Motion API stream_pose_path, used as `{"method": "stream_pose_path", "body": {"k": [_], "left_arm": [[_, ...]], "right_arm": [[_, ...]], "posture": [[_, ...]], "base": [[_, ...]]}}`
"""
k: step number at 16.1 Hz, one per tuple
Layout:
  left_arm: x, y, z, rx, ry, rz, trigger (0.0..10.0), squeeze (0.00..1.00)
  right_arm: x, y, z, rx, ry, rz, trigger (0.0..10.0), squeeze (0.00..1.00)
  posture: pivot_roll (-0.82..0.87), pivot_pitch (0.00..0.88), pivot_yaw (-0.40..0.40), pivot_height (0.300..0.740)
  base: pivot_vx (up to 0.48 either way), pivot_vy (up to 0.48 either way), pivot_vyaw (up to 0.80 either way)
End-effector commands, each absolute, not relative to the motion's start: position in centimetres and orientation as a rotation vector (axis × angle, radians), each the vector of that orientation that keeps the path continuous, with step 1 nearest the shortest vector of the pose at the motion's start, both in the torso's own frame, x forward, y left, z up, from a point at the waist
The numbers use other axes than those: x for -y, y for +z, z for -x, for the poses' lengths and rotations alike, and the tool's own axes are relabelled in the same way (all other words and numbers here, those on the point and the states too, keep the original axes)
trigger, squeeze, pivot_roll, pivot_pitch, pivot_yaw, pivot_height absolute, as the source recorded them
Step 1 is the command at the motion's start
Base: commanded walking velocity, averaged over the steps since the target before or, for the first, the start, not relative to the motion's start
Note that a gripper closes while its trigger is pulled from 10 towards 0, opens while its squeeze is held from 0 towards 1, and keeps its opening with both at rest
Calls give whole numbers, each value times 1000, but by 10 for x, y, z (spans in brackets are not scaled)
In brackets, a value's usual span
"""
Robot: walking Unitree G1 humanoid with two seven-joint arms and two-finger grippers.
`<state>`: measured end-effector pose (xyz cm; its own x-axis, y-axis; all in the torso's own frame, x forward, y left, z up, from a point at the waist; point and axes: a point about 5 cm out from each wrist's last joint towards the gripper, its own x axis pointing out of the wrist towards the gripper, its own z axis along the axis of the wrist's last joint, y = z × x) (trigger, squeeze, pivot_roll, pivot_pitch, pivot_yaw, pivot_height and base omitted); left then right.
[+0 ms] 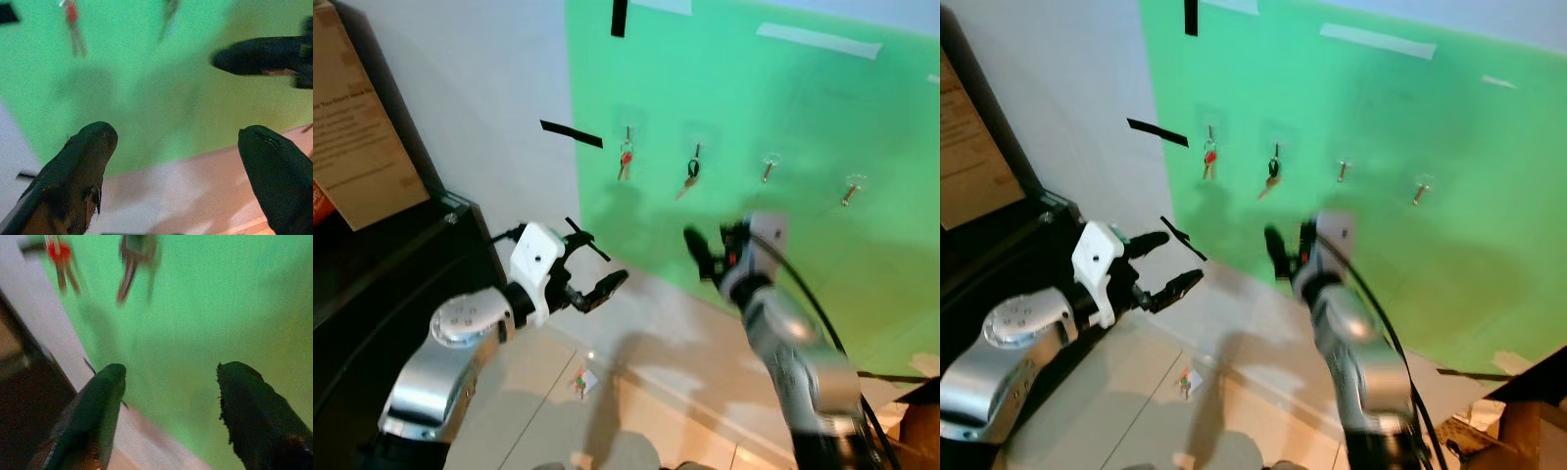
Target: Hang keys on a hook
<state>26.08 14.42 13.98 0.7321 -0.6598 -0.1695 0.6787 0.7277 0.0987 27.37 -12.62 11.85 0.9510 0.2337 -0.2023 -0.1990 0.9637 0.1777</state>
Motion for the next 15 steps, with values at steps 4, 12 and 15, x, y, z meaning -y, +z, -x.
{"method": "stream_pose_path", "body": {"k": [4,12,15], "left_arm": [[-165,131,-262,-148,-497,-263,10000,416],[-160,130,-265,-139,-426,-261,10000,412],[-162,130,-266,-134,-392,-246,10000,412]], "right_arm": [[133,114,-266,-188,157,-127,10000,1000],[123,106,-263,-242,164,-251,10000,1000],[122,106,-261,-237,164,-270,10000,1000]], "posture": [[25,0,-18,740],[18,0,-8,740],[-3,0,19,740]], "base": [[0,0,800],[0,0,800],[0,0,800]]}}
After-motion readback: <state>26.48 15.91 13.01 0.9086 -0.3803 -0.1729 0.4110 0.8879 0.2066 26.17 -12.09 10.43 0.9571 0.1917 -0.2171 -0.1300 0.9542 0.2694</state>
